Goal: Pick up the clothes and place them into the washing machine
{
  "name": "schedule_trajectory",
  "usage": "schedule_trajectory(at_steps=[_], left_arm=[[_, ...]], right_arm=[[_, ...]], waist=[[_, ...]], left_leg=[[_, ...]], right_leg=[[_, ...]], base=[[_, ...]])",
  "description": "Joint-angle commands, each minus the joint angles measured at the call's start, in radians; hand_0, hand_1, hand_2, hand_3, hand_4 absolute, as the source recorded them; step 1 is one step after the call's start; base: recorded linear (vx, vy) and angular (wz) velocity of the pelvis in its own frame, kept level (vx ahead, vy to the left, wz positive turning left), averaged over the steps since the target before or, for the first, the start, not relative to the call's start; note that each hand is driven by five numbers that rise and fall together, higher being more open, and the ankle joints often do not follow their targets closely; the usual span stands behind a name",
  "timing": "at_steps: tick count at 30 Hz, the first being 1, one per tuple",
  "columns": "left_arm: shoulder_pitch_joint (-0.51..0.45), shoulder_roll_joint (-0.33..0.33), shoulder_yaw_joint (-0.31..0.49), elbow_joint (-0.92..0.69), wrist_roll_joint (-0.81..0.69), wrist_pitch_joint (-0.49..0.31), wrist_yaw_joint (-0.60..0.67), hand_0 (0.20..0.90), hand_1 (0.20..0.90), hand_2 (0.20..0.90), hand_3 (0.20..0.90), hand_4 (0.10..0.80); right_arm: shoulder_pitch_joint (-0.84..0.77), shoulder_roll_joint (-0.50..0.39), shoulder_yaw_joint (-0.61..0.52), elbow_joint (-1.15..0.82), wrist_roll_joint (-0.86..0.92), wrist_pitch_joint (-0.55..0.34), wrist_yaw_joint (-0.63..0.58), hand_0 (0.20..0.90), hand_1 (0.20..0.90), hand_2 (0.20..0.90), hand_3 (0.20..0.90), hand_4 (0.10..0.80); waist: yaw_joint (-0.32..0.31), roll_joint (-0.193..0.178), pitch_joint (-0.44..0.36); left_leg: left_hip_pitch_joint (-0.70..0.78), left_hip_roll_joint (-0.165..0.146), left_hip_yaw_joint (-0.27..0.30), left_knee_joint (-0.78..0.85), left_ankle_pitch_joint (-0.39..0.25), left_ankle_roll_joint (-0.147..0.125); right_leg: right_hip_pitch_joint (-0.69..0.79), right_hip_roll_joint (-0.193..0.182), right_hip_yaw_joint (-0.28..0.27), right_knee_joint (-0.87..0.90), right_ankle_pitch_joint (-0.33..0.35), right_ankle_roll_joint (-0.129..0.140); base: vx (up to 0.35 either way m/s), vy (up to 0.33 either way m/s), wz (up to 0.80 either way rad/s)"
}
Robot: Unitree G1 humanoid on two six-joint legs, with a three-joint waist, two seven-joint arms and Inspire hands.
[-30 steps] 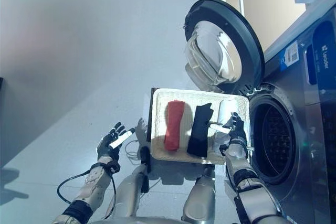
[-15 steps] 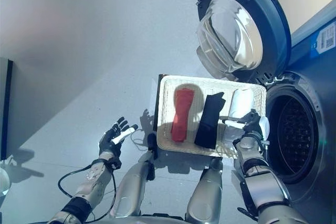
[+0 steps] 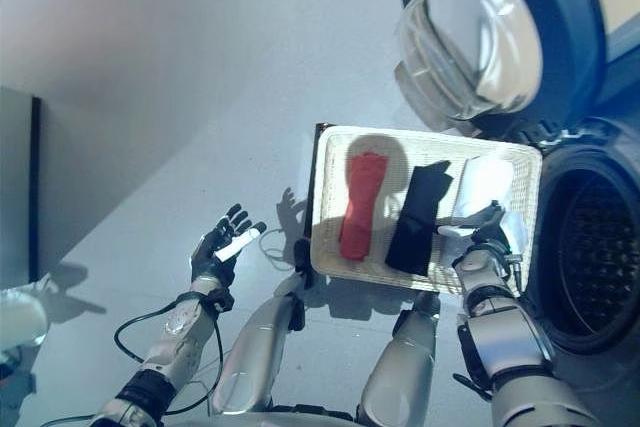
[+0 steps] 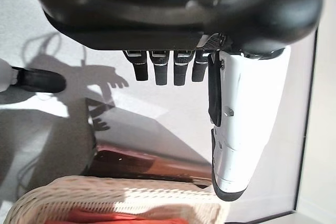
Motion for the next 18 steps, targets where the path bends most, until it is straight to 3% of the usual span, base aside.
schedule_trajectory(at_steps=[1, 6, 13, 17, 18], left_arm=[[0.066, 0.052, 0.002, -0.115, -0.014, -0.065, -0.014, 0.9, 0.9, 0.9, 0.9, 0.8], [0.092, 0.062, -0.002, -0.189, -0.016, -0.051, -0.03, 0.9, 0.9, 0.9, 0.9, 0.8], [0.119, 0.083, 0.019, -0.246, -0.01, -0.041, -0.037, 0.9, 0.9, 0.9, 0.9, 0.8], [0.129, 0.09, 0.031, -0.271, -0.005, -0.038, -0.043, 0.9, 0.9, 0.9, 0.9, 0.8], [0.13, 0.092, 0.034, -0.282, -0.005, -0.036, -0.045, 0.9, 0.9, 0.9, 0.9, 0.8]], right_arm=[[0.03, -0.024, 0.049, 0.018, -0.056, 0.039, 0.02, 0.9, 0.9, 0.9, 0.9, 0.8], [0.013, -0.058, 0.068, 0.076, -0.17, 0.101, 0.025, 0.9, 0.9, 0.9, 0.9, 0.8], [0.031, -0.121, 0.056, 0.111, -0.245, 0.149, 0.054, 0.9, 0.9, 0.9, 0.9, 0.8], [0.049, -0.174, 0.054, 0.122, -0.274, 0.16, 0.084, 0.9, 0.9, 0.9, 0.9, 0.8], [0.057, -0.18, 0.052, 0.121, -0.273, 0.159, 0.088, 0.864, 0.864, 0.864, 0.864, 0.775]], waist=[[0.023, 0.039, -0.052], [0.04, 0.066, -0.05], [0.057, 0.079, -0.063], [0.055, 0.076, -0.066], [0.053, 0.075, -0.065]], left_leg=[[-0.104, 0.047, -0.045, 0.148, -0.074, -0.073], [-0.19, 0.029, -0.055, 0.23, -0.095, -0.064], [-0.277, 0.029, -0.065, 0.346, -0.133, -0.06], [-0.325, 0.036, -0.075, 0.45, -0.2, -0.067], [-0.336, 0.036, -0.078, 0.473, -0.209, -0.067]], right_leg=[[-0.086, -0.068, 0.06, 0.105, 0.024, 0.006], [-0.159, -0.087, 0.081, 0.19, -0.006, 0.001], [-0.251, -0.097, 0.119, 0.327, -0.068, -0.01], [-0.311, -0.094, 0.161, 0.446, -0.149, -0.014], [-0.325, -0.093, 0.17, 0.469, -0.161, -0.018]], base=[[-0.037, 0.024, 0.07], [-0.044, 0.028, 0.12], [-0.025, 0.021, 0.11], [0.04, -0.006, 0.1], [-0.044, -0.008, 0.04]])
